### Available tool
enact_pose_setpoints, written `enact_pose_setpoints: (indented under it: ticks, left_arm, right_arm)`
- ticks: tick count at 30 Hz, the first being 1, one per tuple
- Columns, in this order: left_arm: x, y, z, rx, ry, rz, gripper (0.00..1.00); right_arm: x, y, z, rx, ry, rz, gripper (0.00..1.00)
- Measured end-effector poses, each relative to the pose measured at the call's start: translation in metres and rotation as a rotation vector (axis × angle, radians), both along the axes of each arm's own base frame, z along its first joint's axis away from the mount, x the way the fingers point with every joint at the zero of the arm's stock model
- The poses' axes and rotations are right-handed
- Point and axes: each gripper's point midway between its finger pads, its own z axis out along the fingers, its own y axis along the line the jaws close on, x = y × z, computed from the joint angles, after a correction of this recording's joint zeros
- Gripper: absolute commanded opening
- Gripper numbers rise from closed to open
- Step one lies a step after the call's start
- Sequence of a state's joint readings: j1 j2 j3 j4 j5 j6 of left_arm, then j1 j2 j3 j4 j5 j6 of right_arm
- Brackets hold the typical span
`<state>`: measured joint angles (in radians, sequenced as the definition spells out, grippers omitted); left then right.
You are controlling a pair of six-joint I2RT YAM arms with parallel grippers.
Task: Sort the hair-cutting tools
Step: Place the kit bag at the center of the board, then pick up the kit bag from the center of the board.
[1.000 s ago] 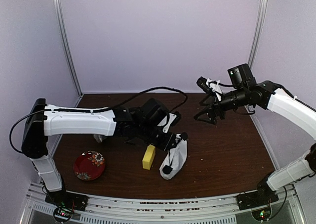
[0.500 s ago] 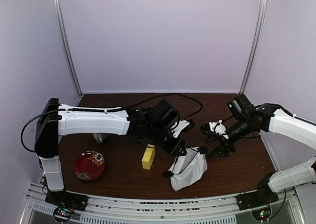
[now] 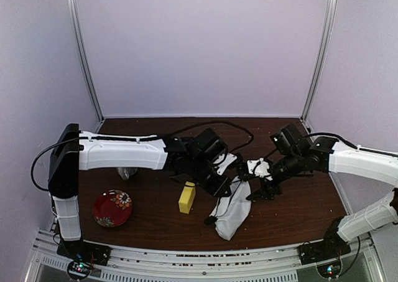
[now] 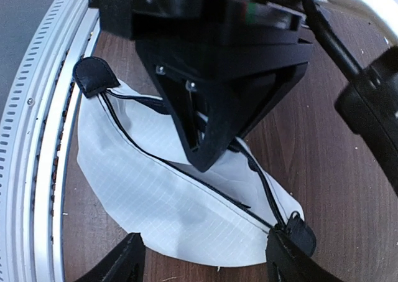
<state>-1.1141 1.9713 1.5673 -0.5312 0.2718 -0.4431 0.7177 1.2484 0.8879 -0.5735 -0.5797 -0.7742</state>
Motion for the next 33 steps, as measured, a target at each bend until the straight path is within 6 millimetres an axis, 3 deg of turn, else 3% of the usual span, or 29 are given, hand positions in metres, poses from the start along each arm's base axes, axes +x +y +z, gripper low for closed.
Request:
enact_pose_setpoints:
  ticks: [3, 5, 11, 17, 22, 26, 30, 33]
  left_arm:
    - [0.006, 0.002, -0.001, 0.013, -0.010, 0.045, 0.35]
    - [0.012, 0.007, -0.002, 0.025, -0.014, 0.101, 0.40]
    - [0.011, 0.031, -0.009, 0.060, 0.027, 0.234, 0.41]
    - [0.003, 0.049, -0.033, 0.117, 0.091, 0.298, 0.41]
    - [-0.003, 0.059, -0.047, 0.151, 0.139, 0.346, 0.23]
    - [-0.003, 0.061, -0.050, 0.155, 0.154, 0.369, 0.01]
    - [0.004, 0.061, -0.048, 0.154, 0.113, 0.368, 0.00]
    - [0.021, 0.051, -0.030, 0.128, 0.026, 0.337, 0.00]
  right_arm:
    - [0.005, 0.008, -0.002, -0.001, -0.031, 0.006, 0.68]
    - [0.009, 0.011, -0.005, -0.007, -0.039, 0.003, 0.68]
    - [0.016, 0.015, -0.006, -0.016, -0.053, -0.003, 0.68]
    - [0.018, 0.017, -0.004, -0.014, -0.057, -0.003, 0.67]
    - [0.018, 0.017, -0.002, -0.012, -0.059, -0.003, 0.66]
    - [0.018, 0.017, -0.002, -0.011, -0.058, -0.003, 0.65]
    - [0.017, 0.018, -0.003, -0.014, -0.056, 0.001, 0.64]
    - [0.017, 0.016, -0.003, -0.025, -0.058, -0.001, 0.63]
